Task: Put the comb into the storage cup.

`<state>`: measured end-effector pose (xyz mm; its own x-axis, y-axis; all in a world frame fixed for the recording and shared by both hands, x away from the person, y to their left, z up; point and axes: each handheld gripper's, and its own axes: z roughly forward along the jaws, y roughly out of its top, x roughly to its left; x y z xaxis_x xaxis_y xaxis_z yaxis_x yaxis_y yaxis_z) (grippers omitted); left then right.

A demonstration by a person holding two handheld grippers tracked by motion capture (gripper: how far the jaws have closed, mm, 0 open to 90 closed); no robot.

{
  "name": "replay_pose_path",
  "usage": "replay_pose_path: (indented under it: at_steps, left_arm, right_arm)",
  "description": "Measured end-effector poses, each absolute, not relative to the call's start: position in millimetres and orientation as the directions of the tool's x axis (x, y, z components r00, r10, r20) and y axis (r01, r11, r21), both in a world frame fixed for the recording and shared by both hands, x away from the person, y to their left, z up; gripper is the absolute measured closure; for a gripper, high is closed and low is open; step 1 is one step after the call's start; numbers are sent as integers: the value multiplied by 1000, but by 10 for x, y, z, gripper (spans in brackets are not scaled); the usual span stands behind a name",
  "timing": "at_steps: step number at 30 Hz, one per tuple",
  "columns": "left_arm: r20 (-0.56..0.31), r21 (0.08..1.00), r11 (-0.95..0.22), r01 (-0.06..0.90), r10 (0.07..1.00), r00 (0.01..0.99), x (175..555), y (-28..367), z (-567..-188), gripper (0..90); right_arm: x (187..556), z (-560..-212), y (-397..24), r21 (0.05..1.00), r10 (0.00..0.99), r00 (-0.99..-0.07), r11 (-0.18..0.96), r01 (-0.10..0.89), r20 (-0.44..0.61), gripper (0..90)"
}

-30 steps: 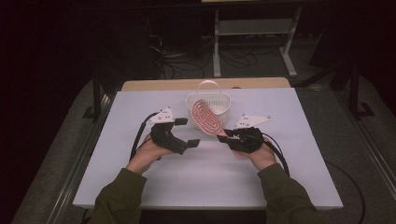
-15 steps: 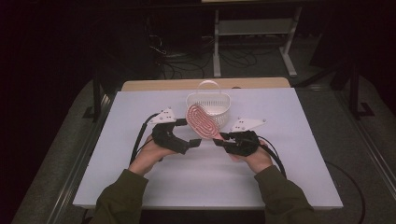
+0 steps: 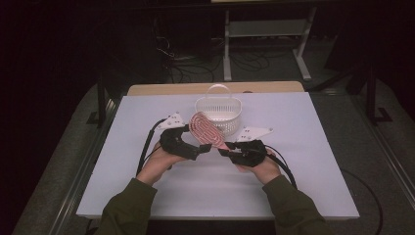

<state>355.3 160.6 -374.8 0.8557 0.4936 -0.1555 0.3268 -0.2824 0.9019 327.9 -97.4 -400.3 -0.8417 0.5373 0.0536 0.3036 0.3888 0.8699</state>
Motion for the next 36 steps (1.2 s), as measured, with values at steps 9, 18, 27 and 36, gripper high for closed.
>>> replay_pose_path:
  at_steps: [9, 18, 27, 36]
  left_arm:
    - [-170, 899, -270, 344, 510, 843, 3551, 1602, -3753, 57]
    - [-201, 894, -250, 373, 521, 829, 3561, 1625, -3750, 157]
    - [-241, 889, -227, 398, 507, 827, 3561, 1637, -3735, 278]
    - [-268, 893, -190, 409, 505, 821, 3565, 1672, -3706, 288]
  right_arm:
    - [3256, -4025, -914, 869, 528, -848, 398, 295, 46, 686]
    - [3238, -4040, -877, 870, 526, -850, 400, 286, 38, 686]
    - [3232, -4045, -872, 872, 534, -845, 399, 284, 31, 686]
    - [3229, -4051, -871, 872, 533, -845, 402, 279, 24, 686]
